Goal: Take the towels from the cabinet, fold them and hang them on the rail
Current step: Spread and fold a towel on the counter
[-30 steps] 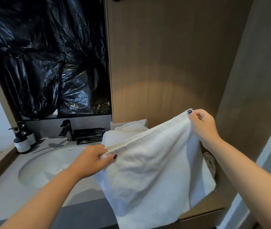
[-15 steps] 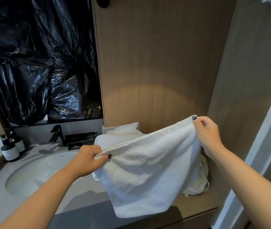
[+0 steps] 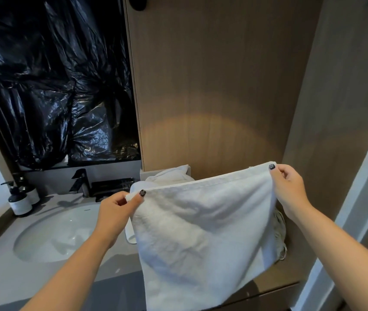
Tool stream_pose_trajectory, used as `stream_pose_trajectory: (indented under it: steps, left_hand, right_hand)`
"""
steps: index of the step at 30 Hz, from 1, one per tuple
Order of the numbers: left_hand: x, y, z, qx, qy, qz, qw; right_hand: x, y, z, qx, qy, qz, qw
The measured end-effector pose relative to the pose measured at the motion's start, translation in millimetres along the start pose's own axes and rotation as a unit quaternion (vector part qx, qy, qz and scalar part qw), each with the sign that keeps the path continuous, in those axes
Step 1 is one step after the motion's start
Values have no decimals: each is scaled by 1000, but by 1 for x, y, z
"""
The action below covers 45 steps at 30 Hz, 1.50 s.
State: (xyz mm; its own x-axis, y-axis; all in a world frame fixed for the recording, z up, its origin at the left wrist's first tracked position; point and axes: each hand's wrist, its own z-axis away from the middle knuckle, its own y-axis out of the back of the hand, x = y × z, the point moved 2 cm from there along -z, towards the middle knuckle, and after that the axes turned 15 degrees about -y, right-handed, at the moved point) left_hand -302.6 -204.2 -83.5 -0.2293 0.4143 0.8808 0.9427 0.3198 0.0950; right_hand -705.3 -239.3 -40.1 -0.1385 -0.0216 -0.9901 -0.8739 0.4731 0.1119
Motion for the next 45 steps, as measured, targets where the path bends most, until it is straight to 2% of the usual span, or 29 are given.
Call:
stream_pose_trajectory:
  steps: [6, 11, 17, 20, 24, 28, 37, 45]
  left_hand:
    - [12, -1, 8, 25, -10, -6, 1000]
    - [20, 0, 13, 50, -46, -49, 996]
    - [16, 10, 18, 40, -69, -217, 973]
    - [8, 11, 25, 62, -56, -232, 969]
    - [-9, 11, 31, 79, -9, -177, 981]
    - [-28, 11, 24, 123, 37, -127, 984]
    - [-88, 29, -51, 152, 16, -122, 981]
    - [-167, 35, -151, 121, 30, -114, 986]
  right_hand:
    - [9, 10, -5, -25, 28, 49, 998]
    - [16, 11, -13, -76, 25, 123, 989]
    - [24, -2, -19, -158, -55, 60, 984]
    - [28, -16, -16, -182, -89, 37, 978]
    - [39, -38, -15, -179, -114, 16, 977]
    - [52, -63, -25, -163, -109, 46, 979]
    - [74, -142, -70, -122, -76, 83, 986]
    - [85, -234, -136, -86, -130, 73, 985]
